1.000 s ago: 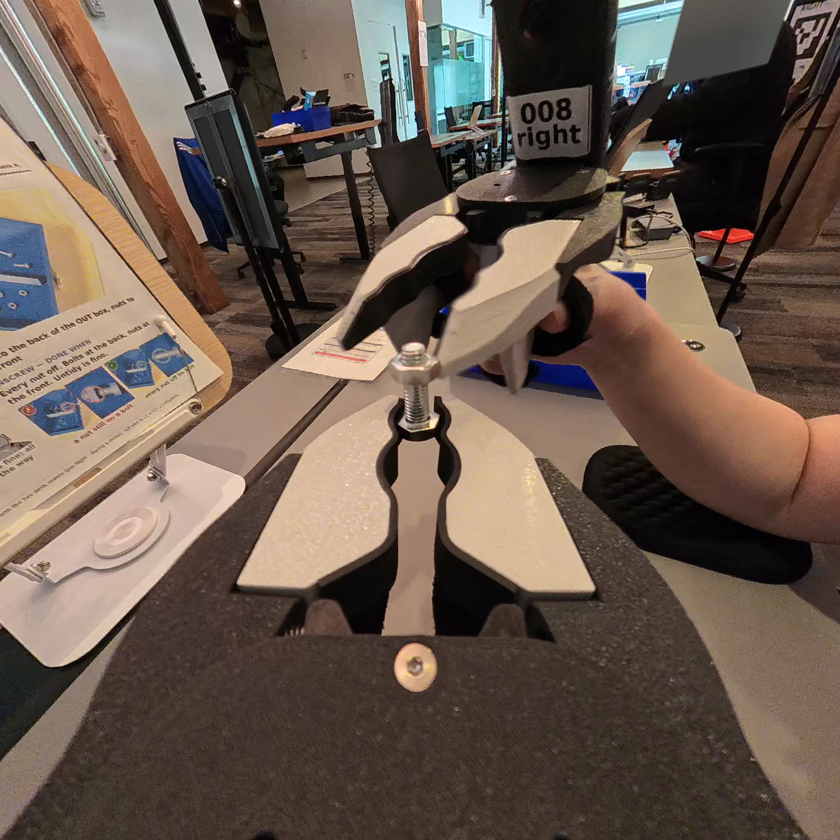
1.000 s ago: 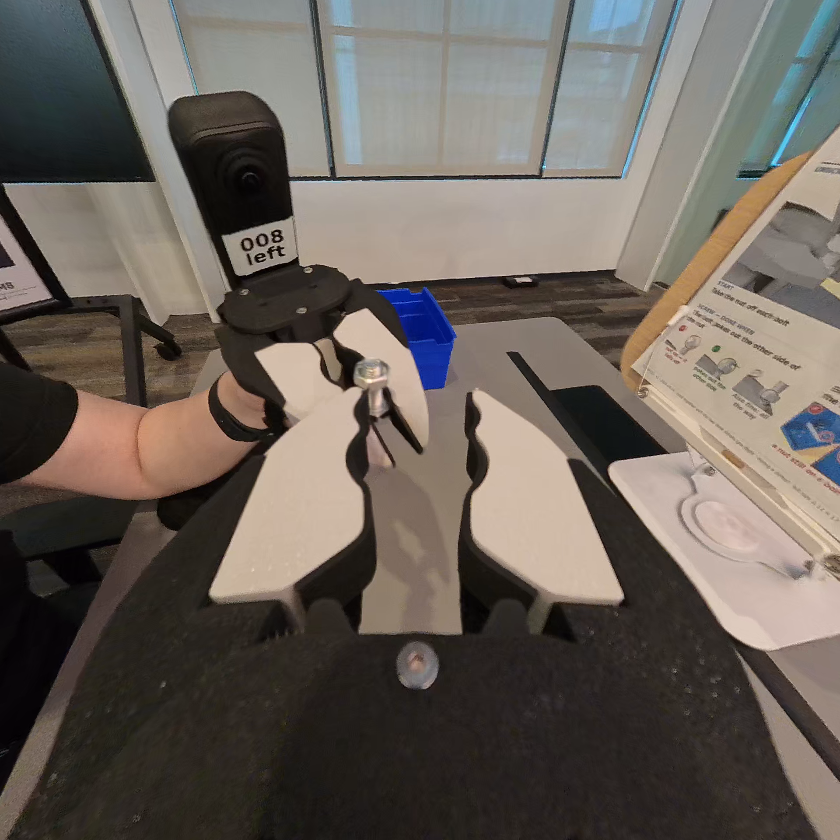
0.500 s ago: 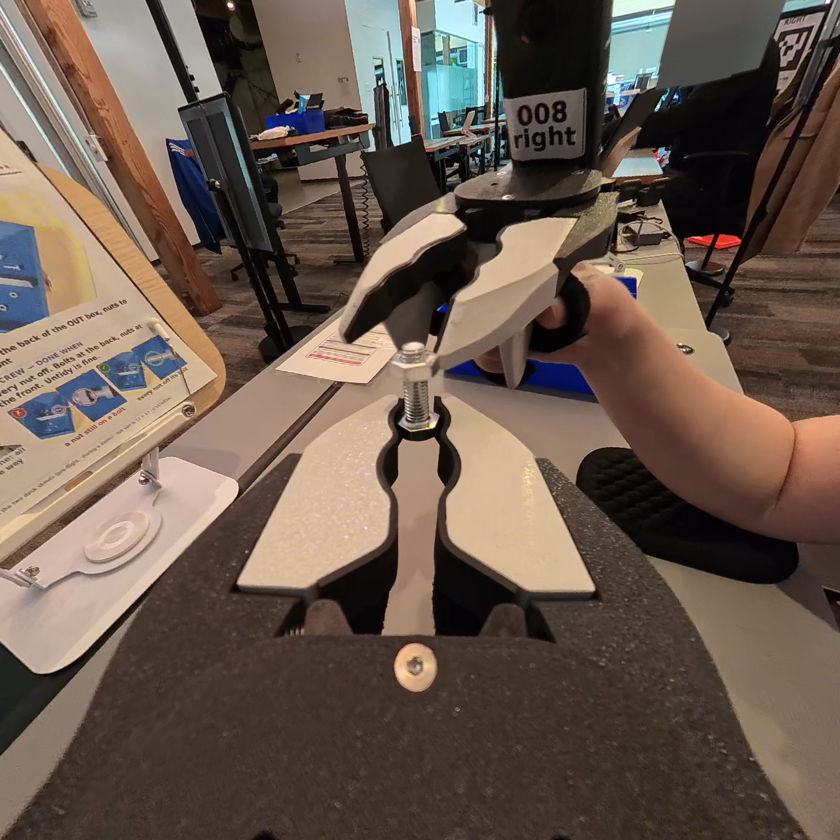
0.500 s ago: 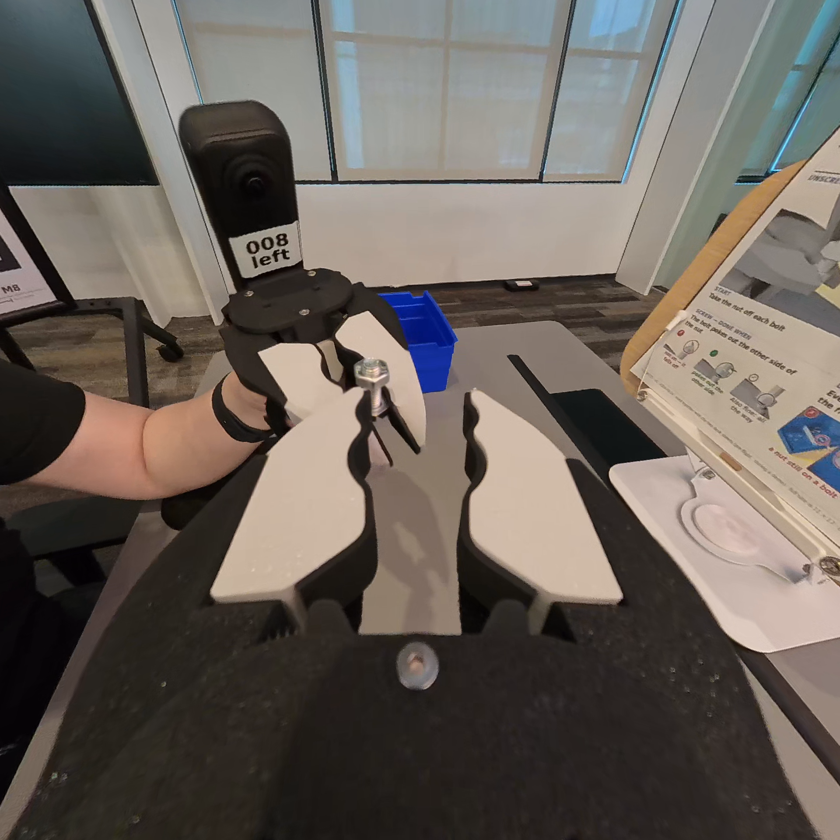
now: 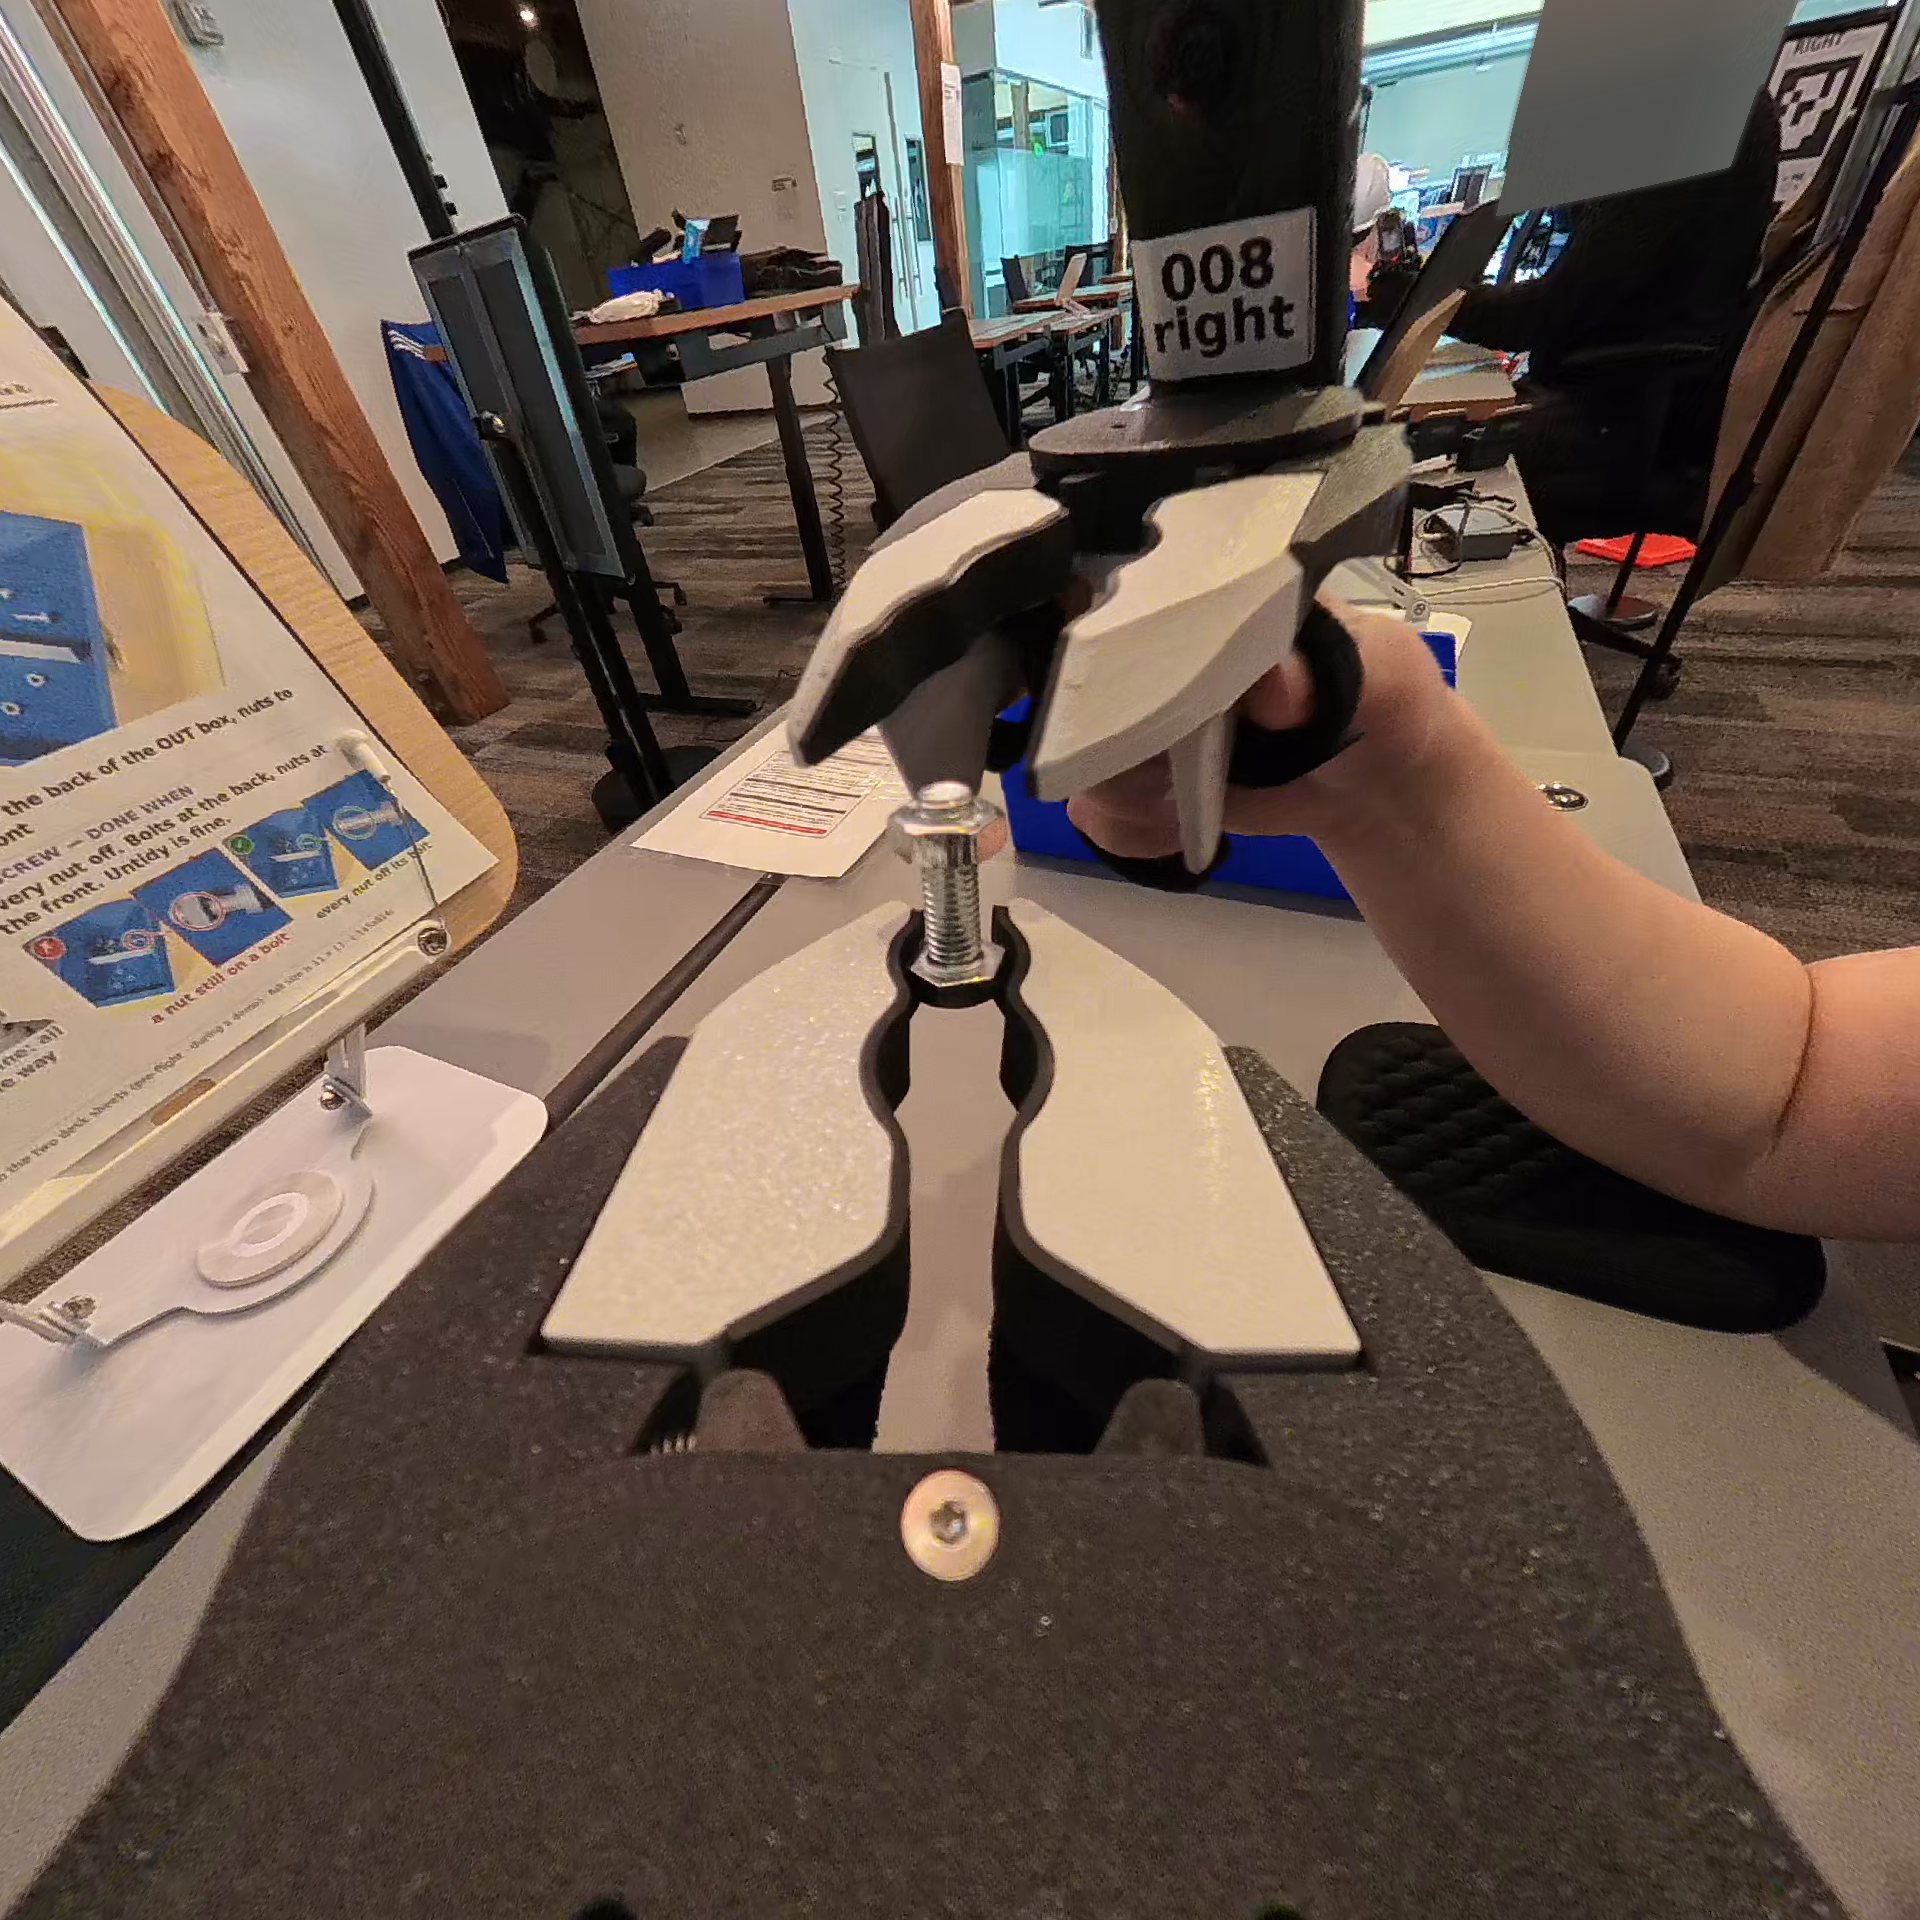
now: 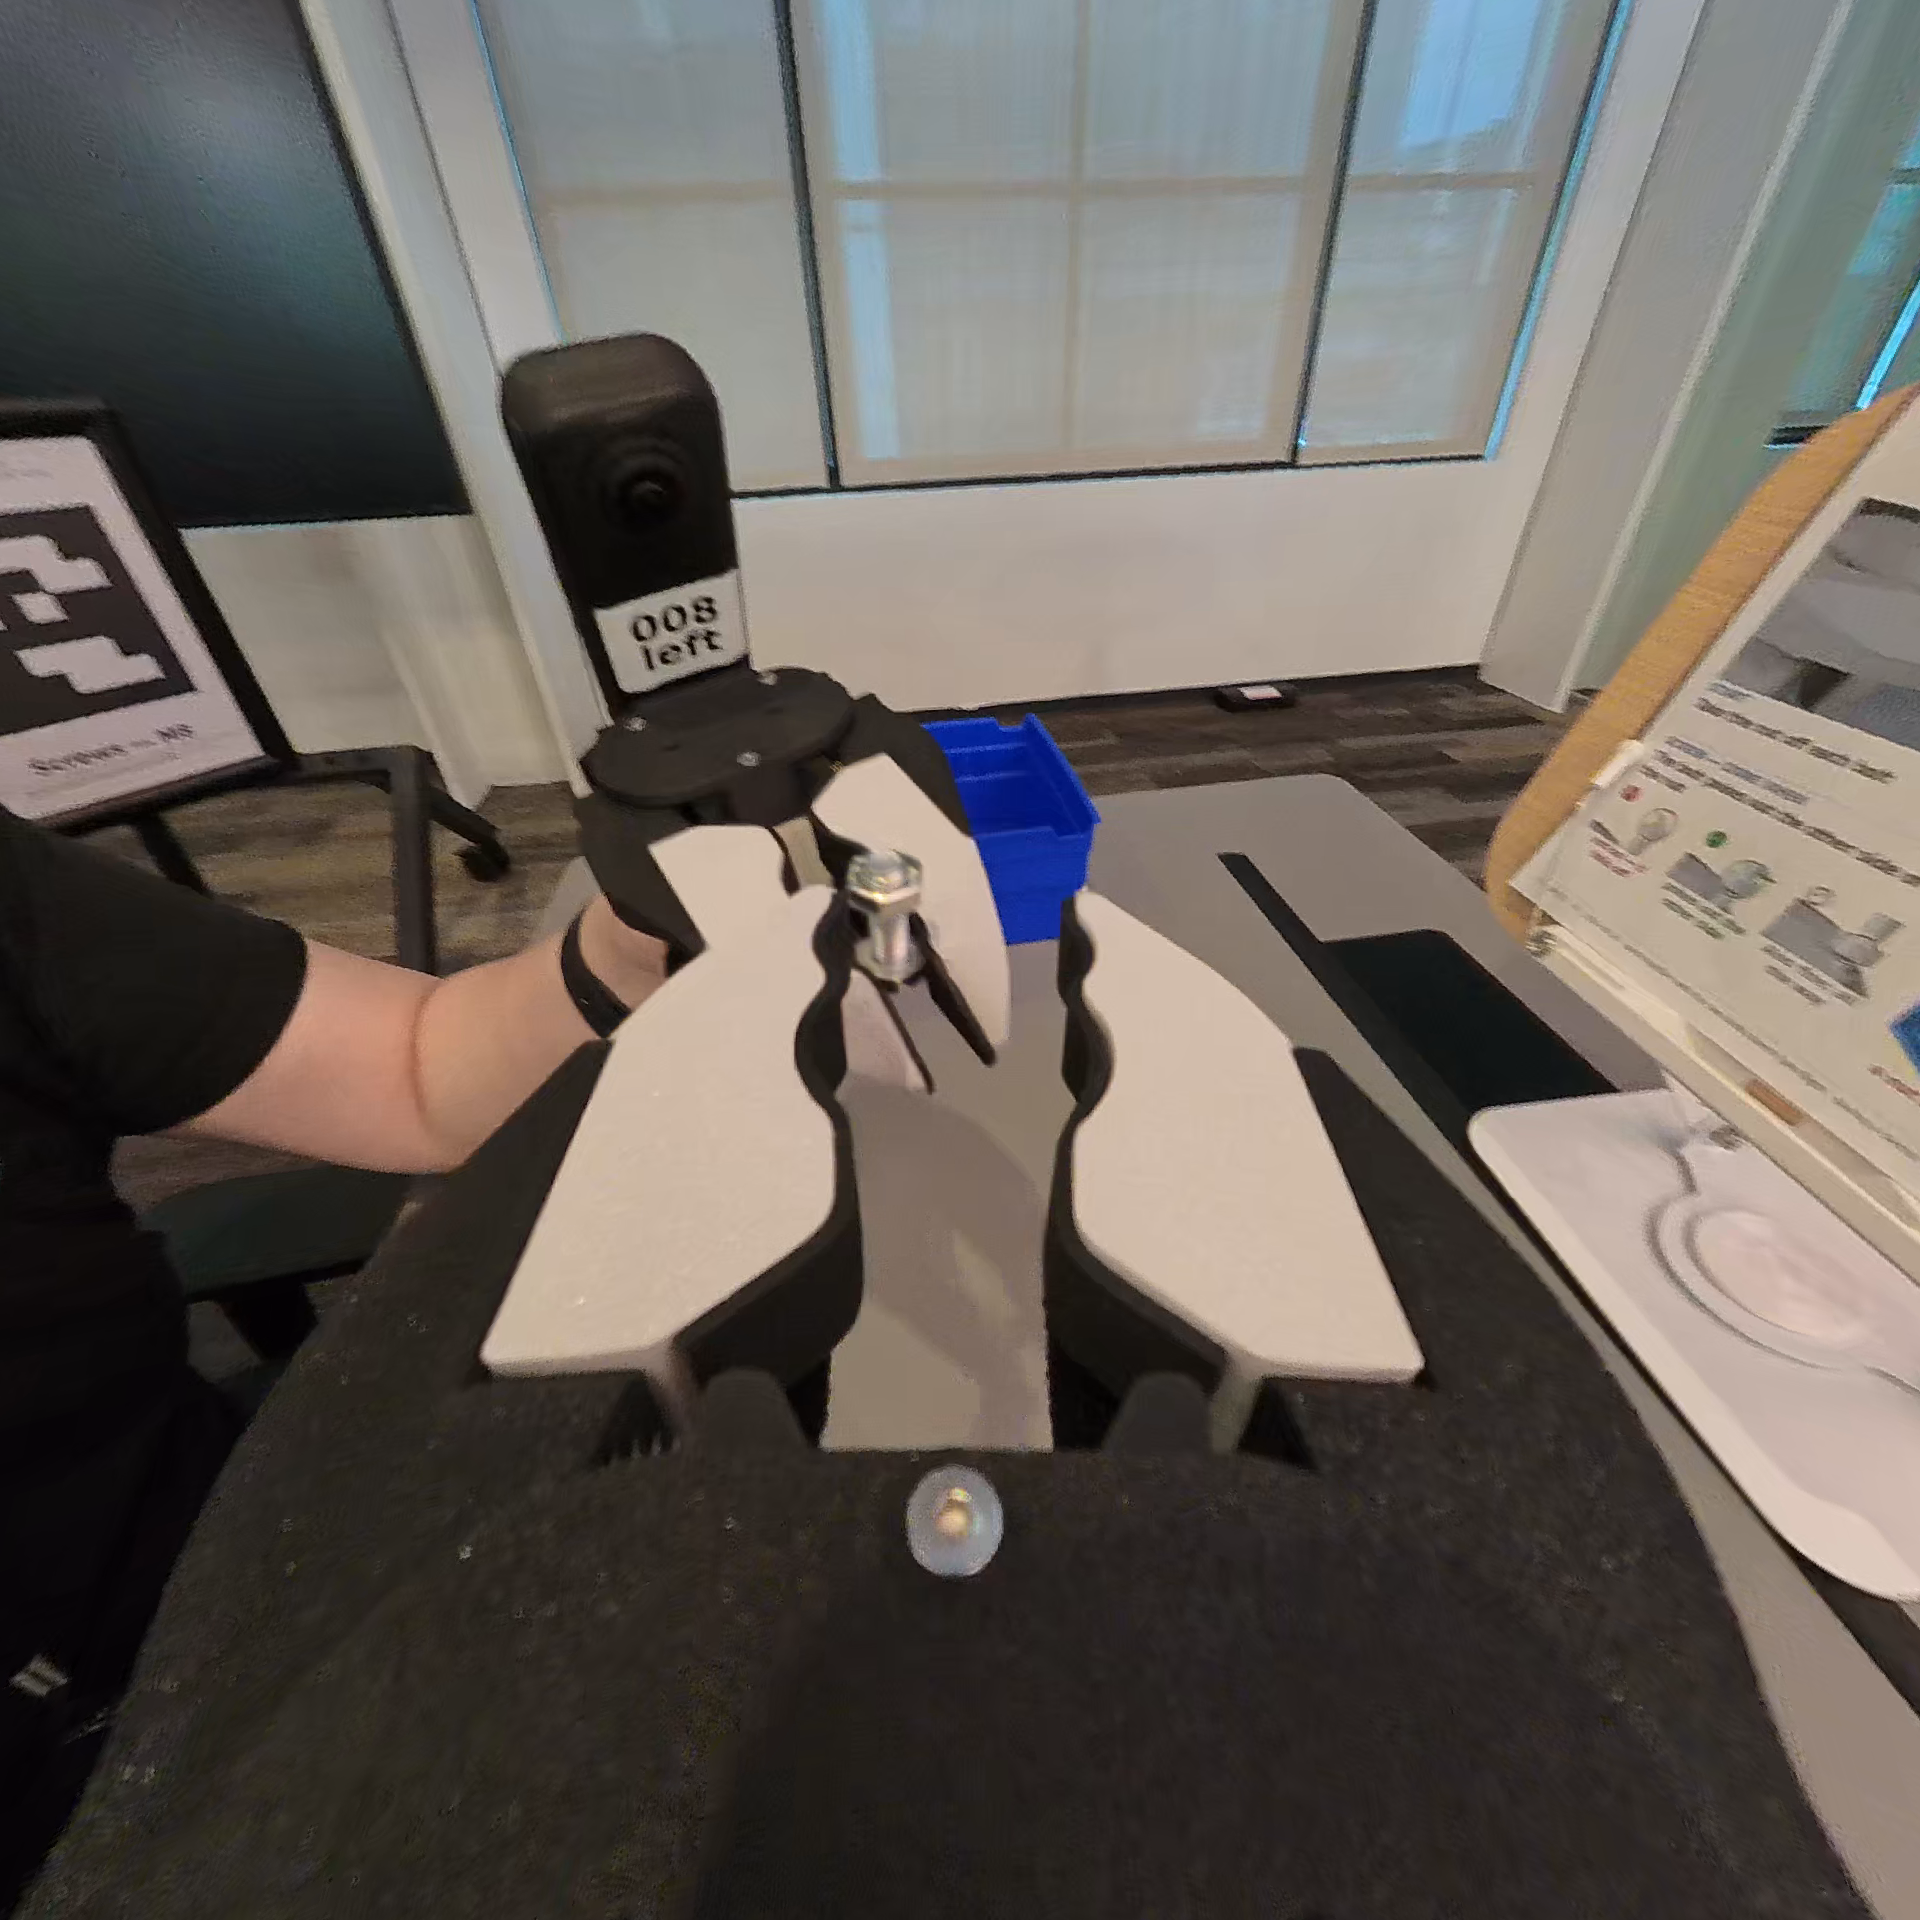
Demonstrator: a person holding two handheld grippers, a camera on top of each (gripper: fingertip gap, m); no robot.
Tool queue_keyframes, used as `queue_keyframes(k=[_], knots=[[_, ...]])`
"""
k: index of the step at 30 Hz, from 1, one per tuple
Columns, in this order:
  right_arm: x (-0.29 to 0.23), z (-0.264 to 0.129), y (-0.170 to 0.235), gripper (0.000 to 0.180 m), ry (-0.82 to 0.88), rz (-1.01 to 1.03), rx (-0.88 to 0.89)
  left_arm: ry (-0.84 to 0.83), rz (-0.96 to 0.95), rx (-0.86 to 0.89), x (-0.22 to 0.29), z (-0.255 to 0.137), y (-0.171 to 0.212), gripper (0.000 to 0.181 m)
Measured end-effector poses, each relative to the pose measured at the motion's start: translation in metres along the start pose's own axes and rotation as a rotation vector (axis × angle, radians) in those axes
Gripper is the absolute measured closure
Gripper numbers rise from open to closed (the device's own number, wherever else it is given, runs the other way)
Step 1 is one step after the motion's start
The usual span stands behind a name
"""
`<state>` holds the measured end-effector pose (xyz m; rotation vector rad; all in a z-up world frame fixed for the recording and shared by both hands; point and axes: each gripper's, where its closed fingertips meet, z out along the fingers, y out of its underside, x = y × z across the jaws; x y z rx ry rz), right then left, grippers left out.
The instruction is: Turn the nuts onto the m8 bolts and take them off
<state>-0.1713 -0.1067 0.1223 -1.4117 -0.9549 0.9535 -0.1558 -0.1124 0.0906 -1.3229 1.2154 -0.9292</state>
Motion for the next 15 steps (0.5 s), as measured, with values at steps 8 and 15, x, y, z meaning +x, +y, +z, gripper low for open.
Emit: queue_keyframes(k=[8,15], knots=[[-0.001,0.008,0.005,0.138,0.015,-0.040,-0.034,-0.001,0.018,-0.007,0.004,0.001,-0.001,0.169],[-0.006,0.001,-0.008,0.141,-0.045,0.042,0.052,0.012,-0.007,0.017,0.002,-0.003,-0.004,0.169]])
